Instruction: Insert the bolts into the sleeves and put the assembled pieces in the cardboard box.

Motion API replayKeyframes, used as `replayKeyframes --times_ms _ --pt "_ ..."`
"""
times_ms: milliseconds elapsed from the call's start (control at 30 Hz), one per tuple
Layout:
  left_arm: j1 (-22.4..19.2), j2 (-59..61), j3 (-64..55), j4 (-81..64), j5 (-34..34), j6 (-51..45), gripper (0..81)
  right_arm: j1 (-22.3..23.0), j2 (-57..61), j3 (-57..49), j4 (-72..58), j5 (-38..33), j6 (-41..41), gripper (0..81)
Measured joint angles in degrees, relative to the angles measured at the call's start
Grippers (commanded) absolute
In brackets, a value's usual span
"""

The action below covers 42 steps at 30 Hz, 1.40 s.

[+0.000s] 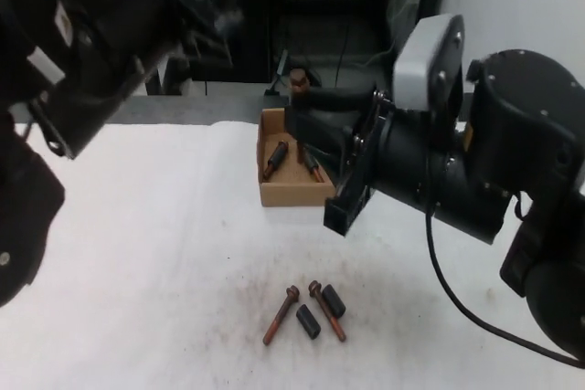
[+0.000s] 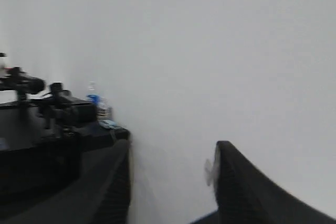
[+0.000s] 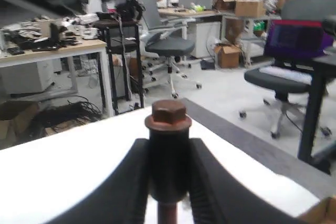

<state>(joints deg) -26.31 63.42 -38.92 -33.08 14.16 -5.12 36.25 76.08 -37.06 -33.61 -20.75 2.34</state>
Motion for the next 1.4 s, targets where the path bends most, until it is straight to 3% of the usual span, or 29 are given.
replayKeyframes --times_ms 133,167,300,567,733,800,1233,1333,1400 --pt "0.0 -1.78 0.02 3.54 -11.27 -0.01 1.3 -0.28 0.4 -2.91 14.61 11.87 2.5 0.4" --pt "0.0 -1.78 -0.03 5.67 -13.37 -0.01 0.0 -0.49 0.96 -4.36 18.12 13.91 3.13 0.4" --pt "0.0 -2.36 -0.03 16.2 -17.08 -0.01 0.0 -2.82 6.04 -13.15 30.89 16.92 7.01 0.4" --pt "0.0 -2.36 -0.03 41.13 -17.46 -0.09 0.0 -8.82 25.35 -36.86 52.23 17.99 9.68 0.4" --pt "0.0 -2.36 -0.03 44.5 -17.46 -0.16 0.0 -11.08 42.14 -52.28 63.74 17.86 9.68 0.4" --pt "0.0 -2.36 -0.03 44.81 -17.46 -0.16 0.0 -11.17 43.78 -58.85 68.46 17.86 9.68 0.4" --pt "0.0 -2.36 -0.03 45.03 -17.46 -0.16 0.0 -11.52 49.95 -65.7 70.94 17.79 9.68 0.6" --pt "0.0 -2.36 -0.03 45.03 -17.46 -0.16 0.0 -11.75 49.95 -65.85 70.7 17.79 7.94 13.0" --pt "0.0 -2.36 -0.03 45.03 -17.46 -0.25 0.0 -11.9 49.95 -65.85 70.37 17.52 6.22 28.2"
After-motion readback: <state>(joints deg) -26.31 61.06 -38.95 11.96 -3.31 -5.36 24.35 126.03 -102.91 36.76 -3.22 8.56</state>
